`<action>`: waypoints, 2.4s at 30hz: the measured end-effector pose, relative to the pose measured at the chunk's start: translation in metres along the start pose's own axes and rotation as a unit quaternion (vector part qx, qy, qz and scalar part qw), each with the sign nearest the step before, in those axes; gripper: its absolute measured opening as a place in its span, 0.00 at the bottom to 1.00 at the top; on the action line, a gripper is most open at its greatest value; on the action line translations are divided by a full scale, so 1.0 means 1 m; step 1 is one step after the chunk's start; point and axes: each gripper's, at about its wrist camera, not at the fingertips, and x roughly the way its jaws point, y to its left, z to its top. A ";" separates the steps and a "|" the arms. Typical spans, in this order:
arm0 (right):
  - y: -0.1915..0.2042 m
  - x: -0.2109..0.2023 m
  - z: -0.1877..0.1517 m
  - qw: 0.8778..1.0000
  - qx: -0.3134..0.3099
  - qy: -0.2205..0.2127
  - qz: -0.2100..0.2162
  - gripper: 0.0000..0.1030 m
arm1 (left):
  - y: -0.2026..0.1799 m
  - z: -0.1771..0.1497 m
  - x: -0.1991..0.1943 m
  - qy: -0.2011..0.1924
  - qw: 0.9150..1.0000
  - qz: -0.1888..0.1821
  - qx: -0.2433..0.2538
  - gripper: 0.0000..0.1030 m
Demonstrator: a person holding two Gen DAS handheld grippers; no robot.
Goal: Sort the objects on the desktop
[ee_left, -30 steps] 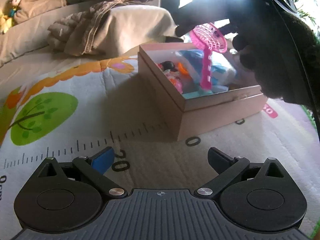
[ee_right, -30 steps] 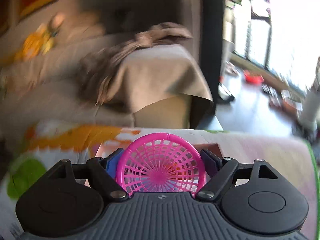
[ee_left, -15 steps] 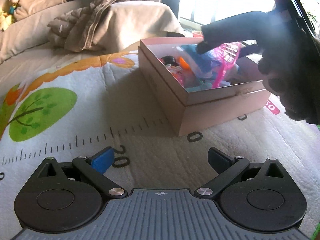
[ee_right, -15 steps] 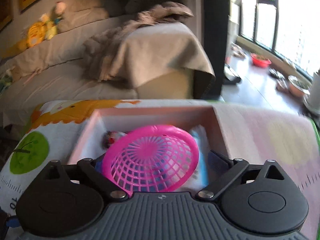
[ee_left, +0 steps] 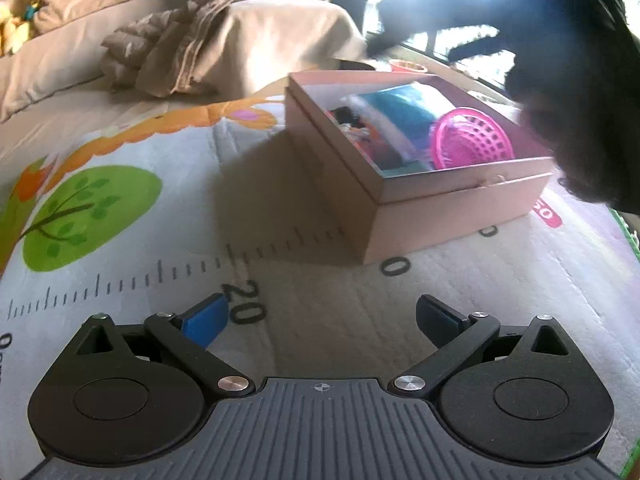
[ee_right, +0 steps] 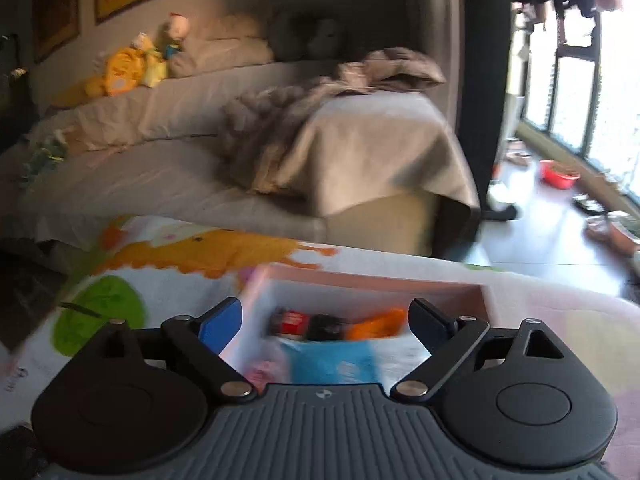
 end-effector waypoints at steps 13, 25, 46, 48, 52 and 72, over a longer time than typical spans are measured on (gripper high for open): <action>-0.046 0.037 -0.006 0.983 0.145 0.085 0.072 0.65 | -0.008 -0.003 -0.001 0.002 1.000 -0.008 0.010 1.00; -0.064 -0.021 -0.042 0.992 0.097 -0.007 -0.079 0.73 | -0.002 0.000 0.007 0.005 1.000 0.009 -0.008 1.00; -0.055 -0.019 -0.076 0.989 0.140 0.018 -0.045 0.53 | 0.017 0.006 0.001 -0.044 0.995 0.088 -0.036 1.00; -0.052 -0.041 -0.080 0.989 0.135 -0.009 -0.055 0.67 | 0.016 -0.001 -0.003 -0.044 0.994 0.090 -0.039 1.00; -0.043 -0.089 -0.097 0.990 0.118 -0.042 -0.061 0.83 | 0.011 -0.014 -0.010 -0.047 0.994 0.082 -0.050 1.00; 0.013 -0.058 -0.160 0.995 0.044 0.056 -0.064 1.00 | 0.004 -0.028 -0.005 -0.058 0.991 0.110 -0.057 1.00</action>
